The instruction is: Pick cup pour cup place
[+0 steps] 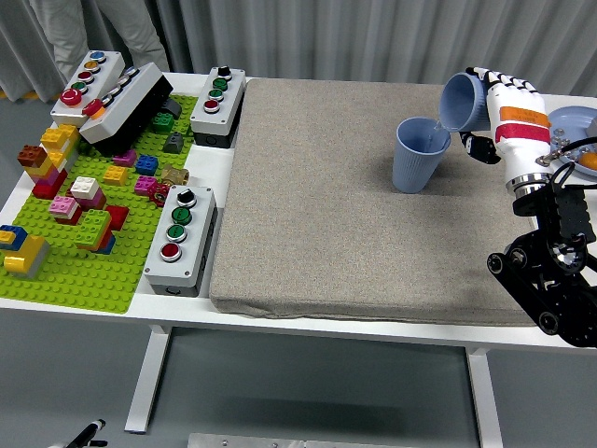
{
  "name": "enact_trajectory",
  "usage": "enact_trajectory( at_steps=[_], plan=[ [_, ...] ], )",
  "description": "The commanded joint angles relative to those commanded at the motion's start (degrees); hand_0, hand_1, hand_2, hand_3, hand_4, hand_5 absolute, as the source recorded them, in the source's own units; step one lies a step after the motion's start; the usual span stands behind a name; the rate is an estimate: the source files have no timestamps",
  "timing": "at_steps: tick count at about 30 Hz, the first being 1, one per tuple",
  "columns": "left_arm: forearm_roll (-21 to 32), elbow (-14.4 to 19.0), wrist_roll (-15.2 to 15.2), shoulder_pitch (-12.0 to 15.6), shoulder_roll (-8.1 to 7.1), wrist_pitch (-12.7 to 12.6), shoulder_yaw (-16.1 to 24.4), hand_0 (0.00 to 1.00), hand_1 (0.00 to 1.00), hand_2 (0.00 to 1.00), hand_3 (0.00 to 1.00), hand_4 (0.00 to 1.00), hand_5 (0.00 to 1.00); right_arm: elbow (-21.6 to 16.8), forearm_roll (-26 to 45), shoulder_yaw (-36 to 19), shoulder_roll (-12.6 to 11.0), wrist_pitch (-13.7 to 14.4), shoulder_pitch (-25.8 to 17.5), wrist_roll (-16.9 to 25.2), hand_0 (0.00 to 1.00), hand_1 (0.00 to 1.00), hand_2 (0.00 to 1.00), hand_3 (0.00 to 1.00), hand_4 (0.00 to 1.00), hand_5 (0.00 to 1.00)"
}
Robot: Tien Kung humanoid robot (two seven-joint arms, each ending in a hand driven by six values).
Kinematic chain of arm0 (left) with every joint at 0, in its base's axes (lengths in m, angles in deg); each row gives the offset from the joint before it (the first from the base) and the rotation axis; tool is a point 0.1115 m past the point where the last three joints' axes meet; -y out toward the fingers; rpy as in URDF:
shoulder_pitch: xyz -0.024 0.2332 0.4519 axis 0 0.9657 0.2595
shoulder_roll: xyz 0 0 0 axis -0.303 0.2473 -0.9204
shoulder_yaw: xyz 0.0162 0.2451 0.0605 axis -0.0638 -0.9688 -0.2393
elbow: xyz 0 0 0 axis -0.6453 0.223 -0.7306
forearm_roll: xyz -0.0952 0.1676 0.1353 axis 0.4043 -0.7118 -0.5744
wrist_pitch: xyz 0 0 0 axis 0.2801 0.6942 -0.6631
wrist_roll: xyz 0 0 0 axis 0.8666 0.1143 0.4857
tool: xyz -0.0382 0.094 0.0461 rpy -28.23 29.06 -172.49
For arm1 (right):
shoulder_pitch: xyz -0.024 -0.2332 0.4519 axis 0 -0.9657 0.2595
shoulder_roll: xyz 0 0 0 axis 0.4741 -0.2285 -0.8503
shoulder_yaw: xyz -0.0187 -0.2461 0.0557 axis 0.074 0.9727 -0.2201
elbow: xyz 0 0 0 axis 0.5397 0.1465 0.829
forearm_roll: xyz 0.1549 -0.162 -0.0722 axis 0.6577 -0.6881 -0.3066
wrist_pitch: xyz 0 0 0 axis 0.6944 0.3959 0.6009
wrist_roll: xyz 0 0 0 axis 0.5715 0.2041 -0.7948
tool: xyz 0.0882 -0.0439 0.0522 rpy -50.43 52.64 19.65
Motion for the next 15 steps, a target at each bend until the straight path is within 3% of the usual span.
enact_trajectory(
  at_steps=[15],
  plan=[
    [0.0,0.0,0.0,0.2,-0.04,0.0,0.0,0.843,0.8,0.881,0.79,0.64,0.978,-0.4,-2.0,1.5,-0.5,0.0,0.1,-1.6,0.814,0.67,0.591,0.577,0.611,0.002]
  ],
)
